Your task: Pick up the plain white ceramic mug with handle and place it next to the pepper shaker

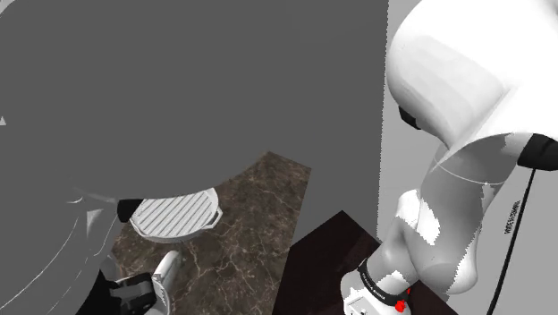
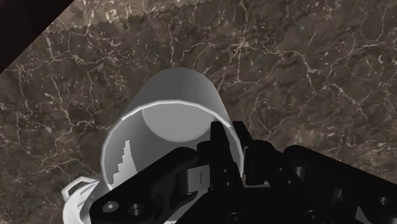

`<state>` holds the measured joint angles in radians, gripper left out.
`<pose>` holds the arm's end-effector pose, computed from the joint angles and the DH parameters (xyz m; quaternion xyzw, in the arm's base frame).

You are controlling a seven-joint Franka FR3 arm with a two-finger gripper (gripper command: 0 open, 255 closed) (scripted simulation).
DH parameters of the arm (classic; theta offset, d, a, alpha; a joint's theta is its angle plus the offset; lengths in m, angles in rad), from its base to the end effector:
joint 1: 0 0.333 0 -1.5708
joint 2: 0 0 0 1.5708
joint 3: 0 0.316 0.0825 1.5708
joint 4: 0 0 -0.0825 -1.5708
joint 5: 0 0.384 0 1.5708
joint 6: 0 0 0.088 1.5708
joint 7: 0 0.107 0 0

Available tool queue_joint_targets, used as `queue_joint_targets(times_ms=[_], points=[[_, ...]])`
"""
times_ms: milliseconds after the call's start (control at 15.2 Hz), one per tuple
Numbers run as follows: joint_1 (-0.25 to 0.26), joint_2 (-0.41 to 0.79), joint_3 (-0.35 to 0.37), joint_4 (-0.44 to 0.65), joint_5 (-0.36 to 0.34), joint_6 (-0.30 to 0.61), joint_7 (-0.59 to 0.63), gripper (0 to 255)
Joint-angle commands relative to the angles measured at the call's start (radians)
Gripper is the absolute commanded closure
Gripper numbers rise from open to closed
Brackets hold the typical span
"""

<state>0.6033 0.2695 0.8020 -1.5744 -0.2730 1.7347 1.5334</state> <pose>0.1737 0.5971 0.5204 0.9981 -0.0477 0.0365 0.0163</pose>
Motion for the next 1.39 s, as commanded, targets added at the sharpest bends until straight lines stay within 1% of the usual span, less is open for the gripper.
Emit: queue_joint_targets(times_ms=[0,660,1320], points=[[-0.003,-0.001,-0.001,-0.028,0.0,0.027,0.004,255],[-0.008,0.019,-0.011,-0.141,-0.023,0.152,0.027,255],[0.001,0.063,-0.029,-0.227,-0.066,0.266,0.063,255]])
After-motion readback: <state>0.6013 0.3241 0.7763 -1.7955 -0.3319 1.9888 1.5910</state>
